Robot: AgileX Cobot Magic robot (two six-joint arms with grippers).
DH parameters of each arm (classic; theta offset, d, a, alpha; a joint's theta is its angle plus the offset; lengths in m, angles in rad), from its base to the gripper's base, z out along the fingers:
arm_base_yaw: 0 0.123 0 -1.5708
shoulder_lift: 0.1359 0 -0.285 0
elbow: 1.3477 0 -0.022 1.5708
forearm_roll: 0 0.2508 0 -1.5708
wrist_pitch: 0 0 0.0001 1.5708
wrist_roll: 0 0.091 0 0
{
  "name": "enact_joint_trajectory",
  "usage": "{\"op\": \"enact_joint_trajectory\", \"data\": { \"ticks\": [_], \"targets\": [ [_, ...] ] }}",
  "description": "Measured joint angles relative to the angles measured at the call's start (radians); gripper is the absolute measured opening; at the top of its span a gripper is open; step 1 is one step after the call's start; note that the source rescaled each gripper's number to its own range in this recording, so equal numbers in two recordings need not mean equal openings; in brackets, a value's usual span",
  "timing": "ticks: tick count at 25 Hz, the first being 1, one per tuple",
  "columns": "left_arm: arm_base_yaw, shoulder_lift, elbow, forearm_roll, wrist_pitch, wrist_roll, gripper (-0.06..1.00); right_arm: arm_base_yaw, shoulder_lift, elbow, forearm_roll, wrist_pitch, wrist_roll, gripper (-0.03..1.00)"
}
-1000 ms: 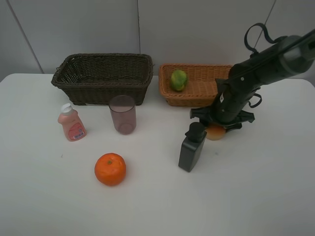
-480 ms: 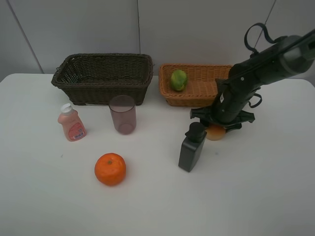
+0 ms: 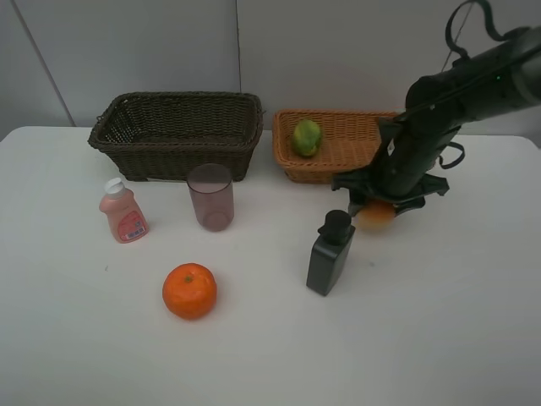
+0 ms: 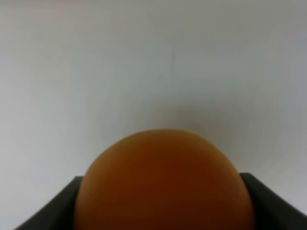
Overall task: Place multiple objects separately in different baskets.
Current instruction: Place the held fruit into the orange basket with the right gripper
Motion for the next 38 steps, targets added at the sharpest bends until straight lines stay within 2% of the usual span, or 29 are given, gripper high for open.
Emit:
{"op": "enact_joint_trajectory", "data": {
  "ticks": [7, 10, 14, 21, 30, 38],
  "targets": [
    [0.000, 0.000, 0.000, 0.000, 0.000, 0.000, 1.00, -0.027, -0.017, -0.200, 0.026, 0.306, -0.161, 0.40],
    [0.000, 0.000, 0.000, 0.000, 0.000, 0.000, 1.00, -0.048, -0.005, -0.300, 0.026, 0.392, -0.208, 0.40],
    [0.000, 0.000, 0.000, 0.000, 0.000, 0.000, 1.00, -0.071, 0.048, -0.420, 0.022, 0.455, -0.257, 0.40],
    [0.000, 0.000, 0.000, 0.000, 0.000, 0.000, 1.00, -0.101, 0.160, -0.611, 0.021, 0.442, -0.276, 0.40],
    [0.000, 0.000, 0.000, 0.000, 0.000, 0.000, 1.00, -0.123, 0.280, -0.655, 0.019, 0.182, -0.276, 0.40],
    [0.000, 0.000, 0.000, 0.000, 0.000, 0.000, 1.00, -0.129, 0.370, -0.655, 0.019, 0.103, -0.276, 0.40]
  ]
}}
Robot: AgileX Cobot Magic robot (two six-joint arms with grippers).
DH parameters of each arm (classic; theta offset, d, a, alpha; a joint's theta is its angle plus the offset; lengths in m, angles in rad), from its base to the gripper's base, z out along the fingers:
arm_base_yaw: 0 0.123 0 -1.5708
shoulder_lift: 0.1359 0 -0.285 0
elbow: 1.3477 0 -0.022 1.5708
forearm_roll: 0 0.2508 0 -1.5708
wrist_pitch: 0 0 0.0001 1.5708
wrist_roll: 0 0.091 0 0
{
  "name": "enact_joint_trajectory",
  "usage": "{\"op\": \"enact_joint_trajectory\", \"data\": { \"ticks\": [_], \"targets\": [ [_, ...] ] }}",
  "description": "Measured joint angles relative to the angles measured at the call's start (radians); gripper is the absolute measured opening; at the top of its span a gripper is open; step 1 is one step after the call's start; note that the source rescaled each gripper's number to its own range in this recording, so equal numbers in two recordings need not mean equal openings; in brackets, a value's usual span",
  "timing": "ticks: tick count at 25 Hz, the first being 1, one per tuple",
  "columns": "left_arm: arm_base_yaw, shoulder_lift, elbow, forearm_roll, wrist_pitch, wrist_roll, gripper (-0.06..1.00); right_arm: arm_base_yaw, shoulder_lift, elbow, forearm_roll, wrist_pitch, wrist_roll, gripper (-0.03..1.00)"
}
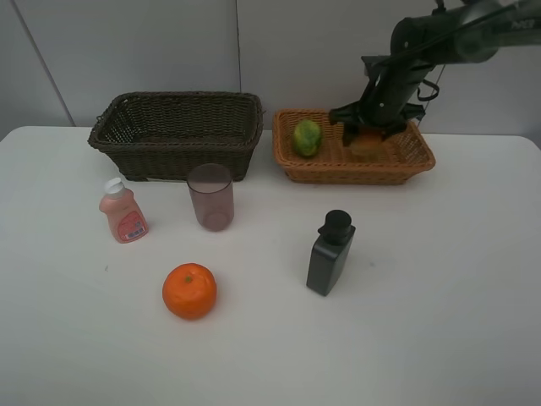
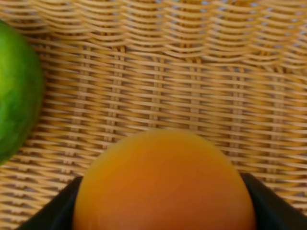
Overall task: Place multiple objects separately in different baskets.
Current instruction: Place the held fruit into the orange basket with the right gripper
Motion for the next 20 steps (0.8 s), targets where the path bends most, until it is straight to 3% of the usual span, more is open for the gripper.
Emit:
{"op": "enact_joint_trajectory", "data": {
  "ticks": [4, 5, 8, 10, 14, 20],
  "targets": [
    [0.000, 0.000, 0.000, 0.000, 0.000, 0.000, 1.00, 0.000, 0.016, 0.000, -0.002, -0.021, 0.000, 0.40],
    [0.000, 0.000, 0.000, 0.000, 0.000, 0.000, 1.00, 0.000, 0.016, 0.000, -0.004, -0.027, 0.000, 0.46],
    [0.000, 0.000, 0.000, 0.000, 0.000, 0.000, 1.00, 0.000, 0.016, 0.000, -0.014, -0.040, -0.001, 0.83],
    [0.000, 0.000, 0.000, 0.000, 0.000, 0.000, 1.00, 0.000, 0.016, 0.000, -0.016, -0.042, -0.001, 0.94],
    [0.000, 0.000, 0.000, 0.000, 0.000, 0.000, 1.00, 0.000, 0.017, 0.000, -0.015, -0.025, -0.001, 0.98],
    [0.000, 0.000, 0.000, 0.000, 0.000, 0.000, 1.00, 0.003, -0.047, 0.000, 0.056, 0.095, 0.011, 0.99]
  ]
}}
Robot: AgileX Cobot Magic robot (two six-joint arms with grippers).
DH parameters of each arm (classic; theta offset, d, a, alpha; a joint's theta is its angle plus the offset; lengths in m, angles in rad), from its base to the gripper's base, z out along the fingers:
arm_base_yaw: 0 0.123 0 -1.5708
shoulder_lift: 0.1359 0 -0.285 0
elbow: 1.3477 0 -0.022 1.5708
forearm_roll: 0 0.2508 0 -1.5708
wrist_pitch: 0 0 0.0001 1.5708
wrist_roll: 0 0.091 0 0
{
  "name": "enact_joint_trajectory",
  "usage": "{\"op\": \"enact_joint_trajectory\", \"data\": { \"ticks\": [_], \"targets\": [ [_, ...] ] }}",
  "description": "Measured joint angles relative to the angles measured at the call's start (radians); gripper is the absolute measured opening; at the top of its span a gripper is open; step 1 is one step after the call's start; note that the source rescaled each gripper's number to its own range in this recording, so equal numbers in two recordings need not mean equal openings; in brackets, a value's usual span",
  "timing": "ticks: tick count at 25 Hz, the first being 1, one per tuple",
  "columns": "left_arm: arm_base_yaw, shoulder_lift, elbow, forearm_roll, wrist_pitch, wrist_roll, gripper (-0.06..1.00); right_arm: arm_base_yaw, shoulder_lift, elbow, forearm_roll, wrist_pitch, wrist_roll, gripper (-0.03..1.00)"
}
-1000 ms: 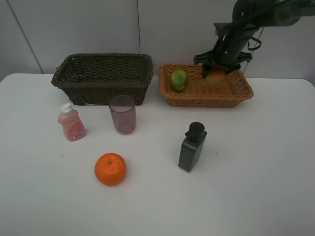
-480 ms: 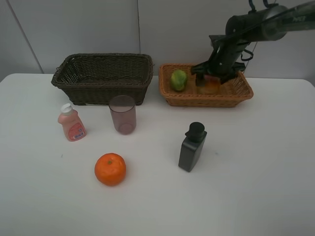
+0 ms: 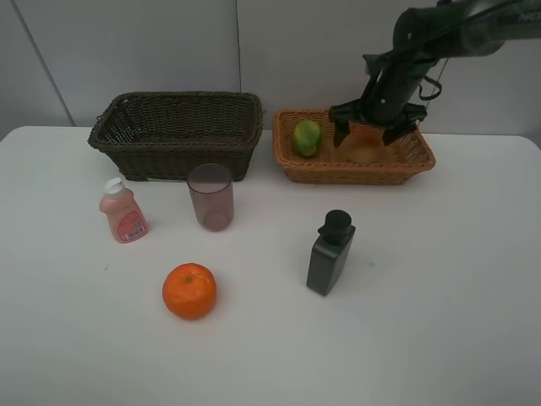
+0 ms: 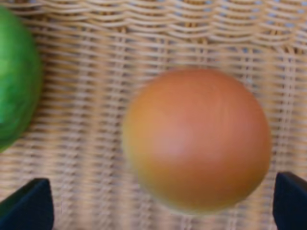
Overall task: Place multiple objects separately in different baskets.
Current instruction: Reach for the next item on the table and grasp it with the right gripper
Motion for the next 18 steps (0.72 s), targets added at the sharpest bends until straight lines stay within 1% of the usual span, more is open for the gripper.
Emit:
{"op": "enact_joint_trajectory", "data": {
  "ticks": [6, 8, 12, 18],
  "targets": [
    [0.000, 0.000, 0.000, 0.000, 0.000, 0.000, 1.00, 0.038, -0.117, 0.007, 0.009, 0.179, 0.139, 1.00],
    [0.000, 0.000, 0.000, 0.000, 0.000, 0.000, 1.00, 0.060, -0.164, 0.042, 0.008, 0.210, 0.193, 1.00],
    [0.000, 0.000, 0.000, 0.000, 0.000, 0.000, 1.00, 0.123, -0.273, 0.177, 0.007, 0.222, 0.308, 1.00],
    [0.000, 0.000, 0.000, 0.000, 0.000, 0.000, 1.00, 0.237, -0.404, 0.340, 0.007, 0.198, 0.474, 1.00]
  ]
}}
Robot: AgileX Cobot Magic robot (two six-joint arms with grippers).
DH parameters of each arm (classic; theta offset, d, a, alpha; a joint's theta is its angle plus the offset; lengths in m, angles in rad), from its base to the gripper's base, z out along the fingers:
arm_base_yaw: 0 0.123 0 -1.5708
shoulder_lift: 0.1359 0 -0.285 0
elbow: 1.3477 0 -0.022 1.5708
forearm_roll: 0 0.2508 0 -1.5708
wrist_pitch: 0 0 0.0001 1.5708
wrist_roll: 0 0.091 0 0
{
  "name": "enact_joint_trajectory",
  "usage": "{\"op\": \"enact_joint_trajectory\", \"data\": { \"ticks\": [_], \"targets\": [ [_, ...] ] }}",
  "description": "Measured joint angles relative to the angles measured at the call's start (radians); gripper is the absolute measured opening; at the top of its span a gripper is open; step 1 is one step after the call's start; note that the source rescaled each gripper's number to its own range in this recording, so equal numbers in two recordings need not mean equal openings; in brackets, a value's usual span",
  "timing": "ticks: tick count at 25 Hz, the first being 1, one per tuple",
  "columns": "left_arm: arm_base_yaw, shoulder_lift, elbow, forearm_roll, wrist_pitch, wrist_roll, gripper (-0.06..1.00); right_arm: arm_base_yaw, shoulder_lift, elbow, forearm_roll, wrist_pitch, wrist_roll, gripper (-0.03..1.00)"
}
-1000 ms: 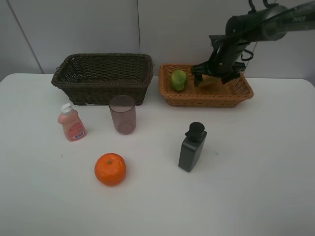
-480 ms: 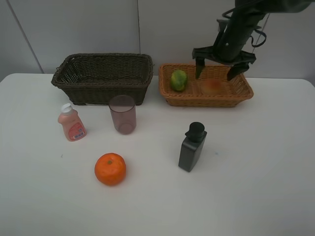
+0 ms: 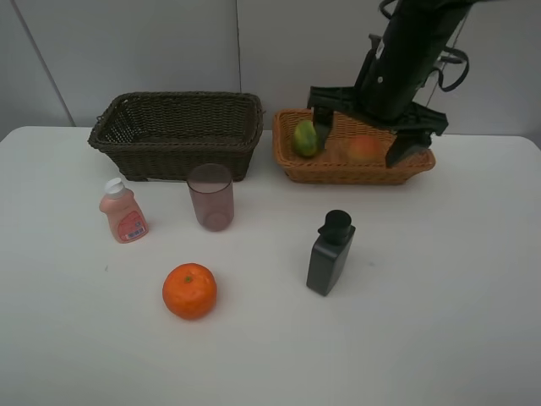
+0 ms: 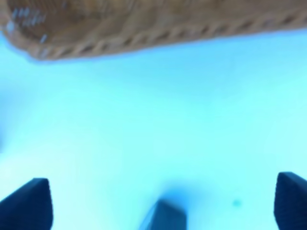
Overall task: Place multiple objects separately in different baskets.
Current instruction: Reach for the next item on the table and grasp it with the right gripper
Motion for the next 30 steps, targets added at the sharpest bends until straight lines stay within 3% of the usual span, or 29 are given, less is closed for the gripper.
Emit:
{"op": "enact_joint_trajectory", "data": {
  "ticks": [14, 22, 30],
  "targets": [
    [0.000, 0.000, 0.000, 0.000, 0.000, 0.000, 1.00, 0.156, -0.043, 0.184, -0.086, -0.036, 0.361, 1.00],
    [0.000, 0.000, 0.000, 0.000, 0.000, 0.000, 1.00, 0.161, -0.035, 0.271, -0.091, -0.100, 0.418, 1.00],
    [0.000, 0.000, 0.000, 0.000, 0.000, 0.000, 1.00, 0.191, 0.030, 0.300, -0.019, -0.192, 0.454, 1.00]
  ]
}}
